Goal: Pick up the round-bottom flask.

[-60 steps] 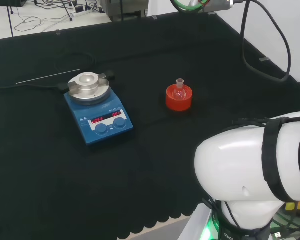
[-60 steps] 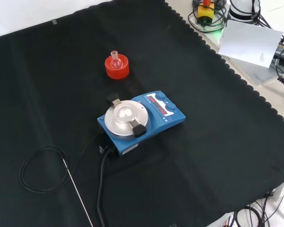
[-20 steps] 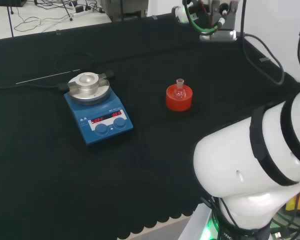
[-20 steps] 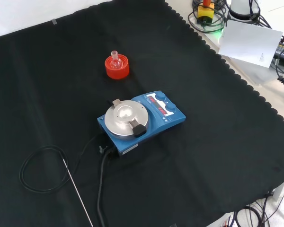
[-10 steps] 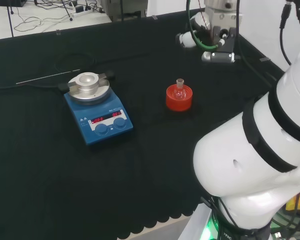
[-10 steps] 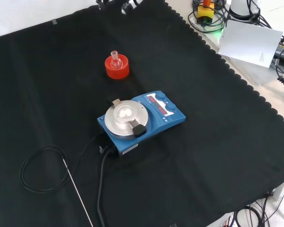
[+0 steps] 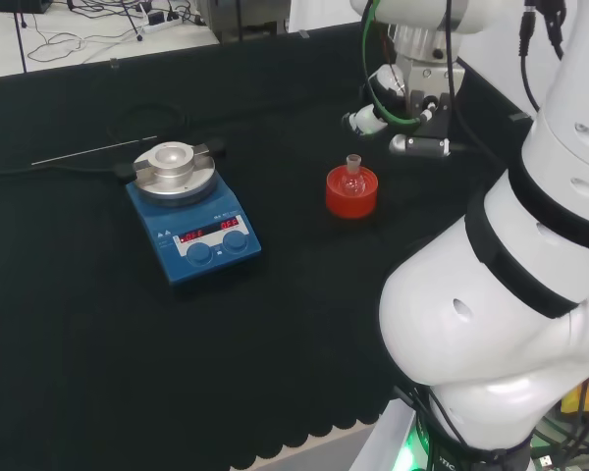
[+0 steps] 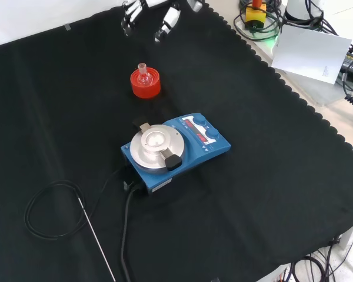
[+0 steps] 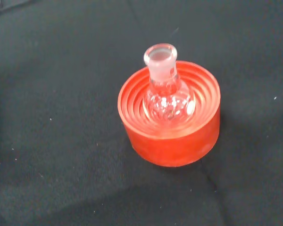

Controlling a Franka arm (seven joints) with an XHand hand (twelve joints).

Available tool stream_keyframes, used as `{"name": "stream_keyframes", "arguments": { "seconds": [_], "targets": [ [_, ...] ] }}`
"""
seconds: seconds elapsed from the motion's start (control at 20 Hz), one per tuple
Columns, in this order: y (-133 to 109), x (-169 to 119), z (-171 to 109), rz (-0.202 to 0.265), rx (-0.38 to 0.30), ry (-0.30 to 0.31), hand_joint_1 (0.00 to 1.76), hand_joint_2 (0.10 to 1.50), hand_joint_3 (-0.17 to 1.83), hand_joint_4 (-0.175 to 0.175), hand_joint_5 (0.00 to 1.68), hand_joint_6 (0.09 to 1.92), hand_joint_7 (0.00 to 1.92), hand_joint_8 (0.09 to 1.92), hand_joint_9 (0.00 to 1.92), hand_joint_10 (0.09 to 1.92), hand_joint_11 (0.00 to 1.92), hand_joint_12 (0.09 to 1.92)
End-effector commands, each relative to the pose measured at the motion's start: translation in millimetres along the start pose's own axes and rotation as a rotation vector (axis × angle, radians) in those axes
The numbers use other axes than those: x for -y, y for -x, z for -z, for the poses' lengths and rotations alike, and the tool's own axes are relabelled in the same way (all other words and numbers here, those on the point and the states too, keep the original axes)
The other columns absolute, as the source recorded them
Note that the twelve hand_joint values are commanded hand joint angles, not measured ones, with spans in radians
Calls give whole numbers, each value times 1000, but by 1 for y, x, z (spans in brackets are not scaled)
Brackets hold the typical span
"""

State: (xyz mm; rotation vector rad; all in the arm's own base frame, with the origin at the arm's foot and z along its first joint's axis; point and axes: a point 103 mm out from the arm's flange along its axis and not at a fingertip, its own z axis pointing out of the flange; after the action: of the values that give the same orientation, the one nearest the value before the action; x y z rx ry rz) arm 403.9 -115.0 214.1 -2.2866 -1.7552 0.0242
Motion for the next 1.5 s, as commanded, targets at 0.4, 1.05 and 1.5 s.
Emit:
{"name": "stream_keyframes", "arguments": {
  "seconds": [0.4, 1.05, 1.5],
  "targets": [
    [8, -32, -41, -39, -43, -5, 754, 798, 465, -22, 577, 168, 261, 652, 474, 671, 102, 1406],
    [14, -47, -68, -39, -20, -44, 804, 732, 539, -22, 607, 194, 278, 663, 485, 673, 131, 1397],
    [18, -56, -76, -47, -4, -36, 823, 709, 556, -24, 614, 206, 285, 667, 489, 674, 153, 1398]
  ]
}}
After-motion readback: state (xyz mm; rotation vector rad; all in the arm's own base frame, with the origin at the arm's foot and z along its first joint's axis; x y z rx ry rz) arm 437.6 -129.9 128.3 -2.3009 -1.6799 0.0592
